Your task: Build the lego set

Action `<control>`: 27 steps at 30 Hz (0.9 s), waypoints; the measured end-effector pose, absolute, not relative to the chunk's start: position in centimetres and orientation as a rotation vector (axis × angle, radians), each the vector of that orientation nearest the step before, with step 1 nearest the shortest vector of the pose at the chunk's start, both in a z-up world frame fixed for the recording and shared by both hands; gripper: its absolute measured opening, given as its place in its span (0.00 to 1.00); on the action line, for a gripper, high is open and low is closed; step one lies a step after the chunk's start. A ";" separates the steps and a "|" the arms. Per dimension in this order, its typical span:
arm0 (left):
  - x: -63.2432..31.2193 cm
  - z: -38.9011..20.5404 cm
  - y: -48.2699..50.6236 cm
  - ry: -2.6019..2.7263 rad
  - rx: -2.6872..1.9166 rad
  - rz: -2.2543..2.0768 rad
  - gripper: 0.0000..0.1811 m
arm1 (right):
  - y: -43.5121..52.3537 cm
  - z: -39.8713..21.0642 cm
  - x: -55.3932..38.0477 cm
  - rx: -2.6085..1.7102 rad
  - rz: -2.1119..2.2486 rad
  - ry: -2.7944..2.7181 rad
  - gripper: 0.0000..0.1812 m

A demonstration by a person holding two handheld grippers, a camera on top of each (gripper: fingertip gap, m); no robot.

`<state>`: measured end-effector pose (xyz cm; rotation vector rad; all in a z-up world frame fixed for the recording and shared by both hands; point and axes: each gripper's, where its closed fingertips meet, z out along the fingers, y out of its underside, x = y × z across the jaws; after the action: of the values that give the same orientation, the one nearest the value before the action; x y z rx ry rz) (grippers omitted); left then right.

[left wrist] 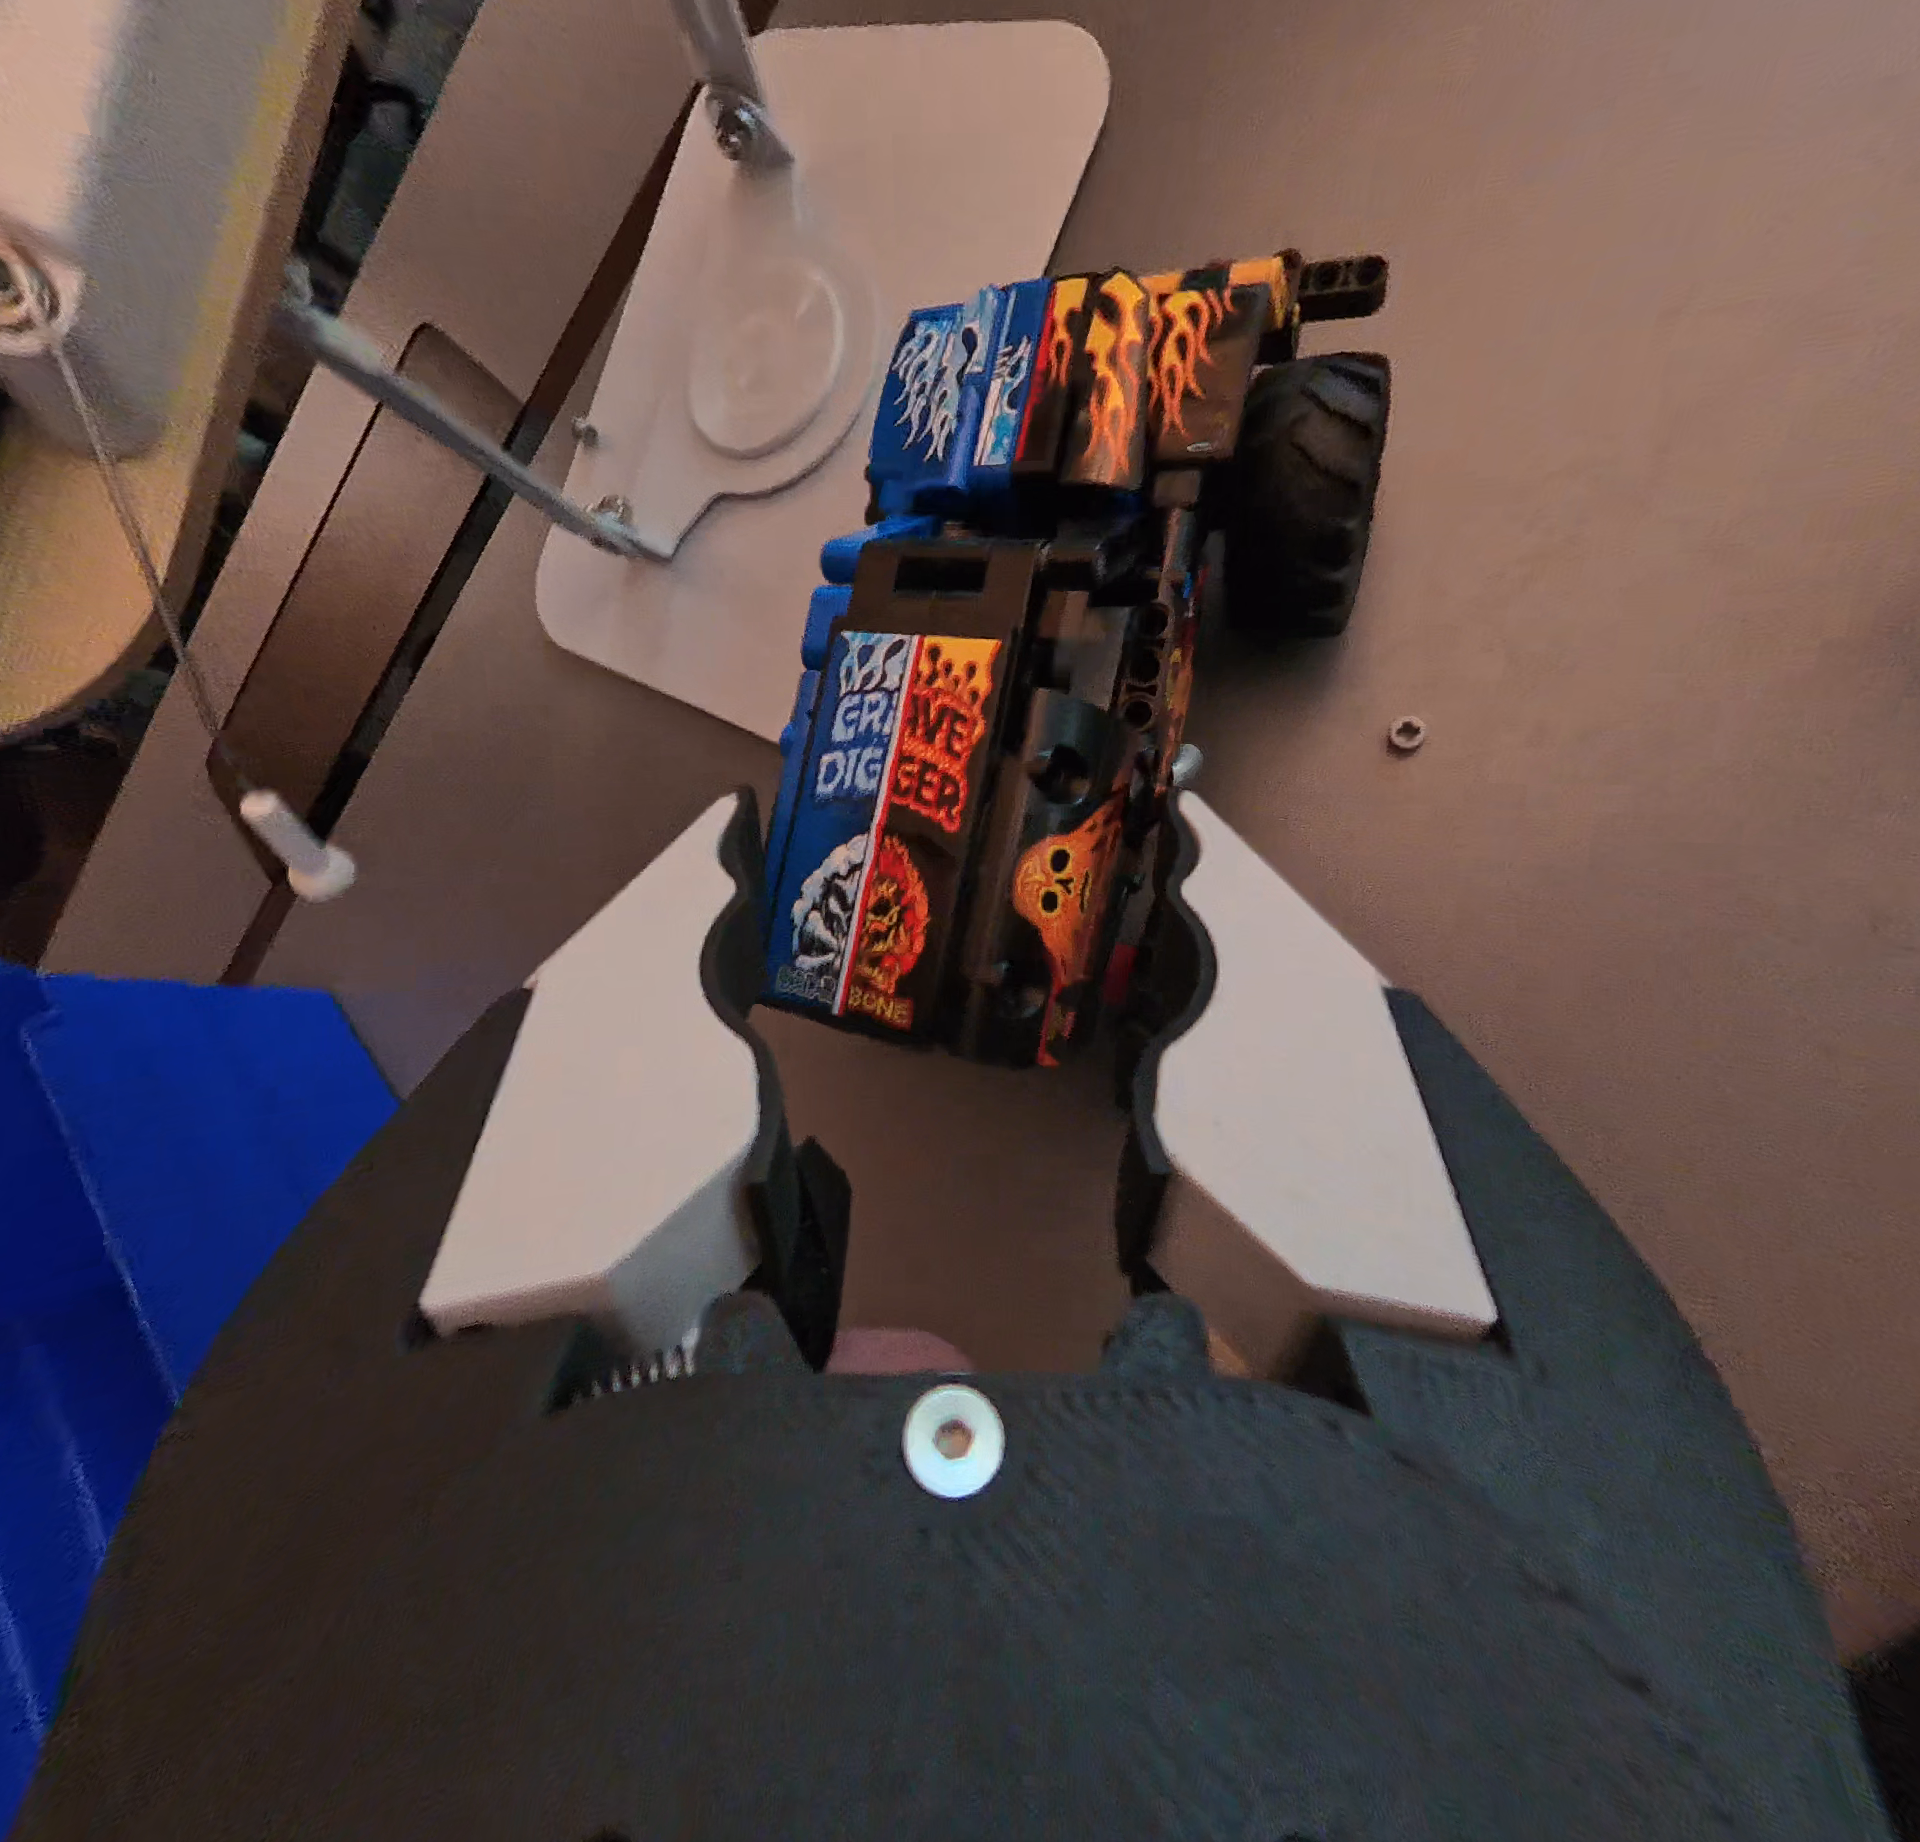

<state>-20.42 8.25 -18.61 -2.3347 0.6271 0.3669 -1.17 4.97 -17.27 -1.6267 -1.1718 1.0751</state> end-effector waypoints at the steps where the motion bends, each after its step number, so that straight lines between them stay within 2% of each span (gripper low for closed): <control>1: -20.2 -18.5 8.4 0.652 -2.334 0.351 0.40 | 5.0 -17.2 -1.2 -1.626 1.079 -1.171 0.01; 17: -25.4 -18.5 1.0 0.855 -2.409 0.265 0.39 | 4.6 -17.0 -1.2 -1.616 1.114 -1.182 0.01; 20: -24.9 -18.3 1.7 0.820 -2.413 0.258 0.53 | 4.7 -17.1 -1.2 -1.620 1.111 -1.181 0.01; 21: -24.6 -18.4 2.0 0.828 -2.417 0.256 0.55 | 4.7 -17.1 -1.2 -1.620 1.111 -1.181 0.01; 24: -23.9 -19.2 3.1 0.889 -2.431 0.291 0.53 | 4.8 -17.0 -1.2 -1.619 1.115 -1.174 0.01; 26: -23.2 -19.4 4.2 0.914 -2.422 0.305 0.43 | 4.8 -17.0 -1.1 -1.619 1.123 -1.169 0.01; 27: -23.0 -19.4 4.7 0.924 -2.418 0.311 0.42 | 4.8 -16.9 -1.1 -1.619 1.126 -1.168 0.01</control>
<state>-22.97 4.74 -19.39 -2.4181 0.9236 0.3112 -1.10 4.78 -16.94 -1.6191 -1.1679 1.1255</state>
